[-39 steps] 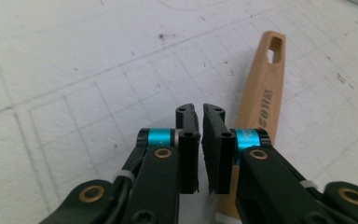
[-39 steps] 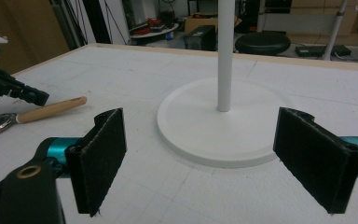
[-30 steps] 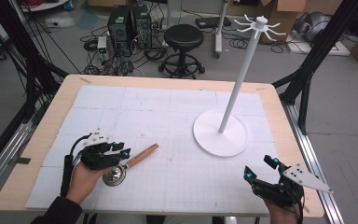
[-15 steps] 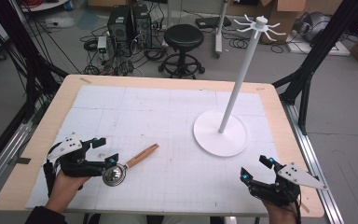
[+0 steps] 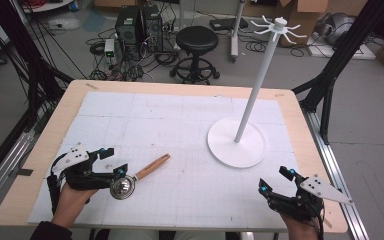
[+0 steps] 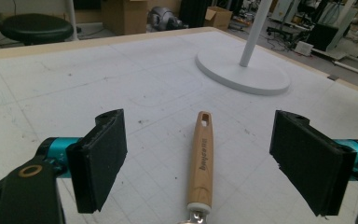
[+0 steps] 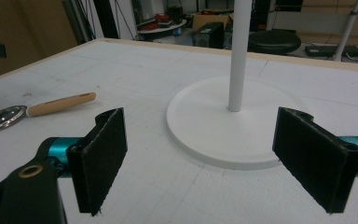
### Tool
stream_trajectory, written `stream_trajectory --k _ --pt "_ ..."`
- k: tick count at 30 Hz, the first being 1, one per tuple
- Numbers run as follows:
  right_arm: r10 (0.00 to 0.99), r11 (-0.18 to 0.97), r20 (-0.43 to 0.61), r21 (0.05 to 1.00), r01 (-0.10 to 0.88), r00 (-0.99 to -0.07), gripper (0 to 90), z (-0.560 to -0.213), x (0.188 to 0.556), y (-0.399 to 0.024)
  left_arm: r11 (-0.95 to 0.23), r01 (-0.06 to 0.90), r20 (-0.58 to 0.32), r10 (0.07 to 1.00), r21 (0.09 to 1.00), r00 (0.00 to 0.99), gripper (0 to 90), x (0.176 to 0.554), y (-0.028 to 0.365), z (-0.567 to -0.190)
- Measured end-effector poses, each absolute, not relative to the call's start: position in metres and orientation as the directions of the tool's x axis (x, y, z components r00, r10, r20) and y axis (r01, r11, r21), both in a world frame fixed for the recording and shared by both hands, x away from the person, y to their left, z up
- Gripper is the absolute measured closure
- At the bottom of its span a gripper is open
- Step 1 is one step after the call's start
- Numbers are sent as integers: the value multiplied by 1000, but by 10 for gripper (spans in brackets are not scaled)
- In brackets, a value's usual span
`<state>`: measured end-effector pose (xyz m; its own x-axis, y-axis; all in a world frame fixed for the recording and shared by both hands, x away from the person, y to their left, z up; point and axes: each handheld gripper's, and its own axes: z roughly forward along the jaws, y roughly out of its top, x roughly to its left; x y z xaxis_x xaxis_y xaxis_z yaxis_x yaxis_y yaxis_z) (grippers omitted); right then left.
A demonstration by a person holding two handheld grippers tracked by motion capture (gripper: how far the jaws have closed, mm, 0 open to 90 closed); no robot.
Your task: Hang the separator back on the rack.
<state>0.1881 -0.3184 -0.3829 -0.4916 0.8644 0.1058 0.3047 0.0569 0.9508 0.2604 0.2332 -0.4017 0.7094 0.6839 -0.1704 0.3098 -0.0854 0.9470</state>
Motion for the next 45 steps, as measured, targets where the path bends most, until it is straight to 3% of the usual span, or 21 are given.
stream_trajectory --k 9,20,23,28,29,38,45 --pt "862 86 87 946 314 -499 175 -384 189 -317 -99 312 -163 683 945 712 203 260 232 -402" --pt "853 94 89 943 319 -514 175 -386 189 -315 -203 409 -180 668 890 722 241 277 204 -414" --pt "853 92 91 942 321 -514 175 -387 191 -315 -289 446 -161 661 847 733 296 290 189 -423" --pt "852 93 96 940 328 -514 174 -388 192 -314 -354 475 -139 667 806 732 300 301 174 -432" --pt "852 93 95 940 328 -516 175 -389 192 -314 -402 464 -102 659 789 745 302 304 165 -431" --pt "851 89 99 941 327 -516 175 -388 192 -315 -472 460 -53 653 752 756 341 315 133 -430" --pt "849 82 106 941 328 -518 175 -388 192 -316 -508 484 -16 678 712 735 426 320 130 -435"
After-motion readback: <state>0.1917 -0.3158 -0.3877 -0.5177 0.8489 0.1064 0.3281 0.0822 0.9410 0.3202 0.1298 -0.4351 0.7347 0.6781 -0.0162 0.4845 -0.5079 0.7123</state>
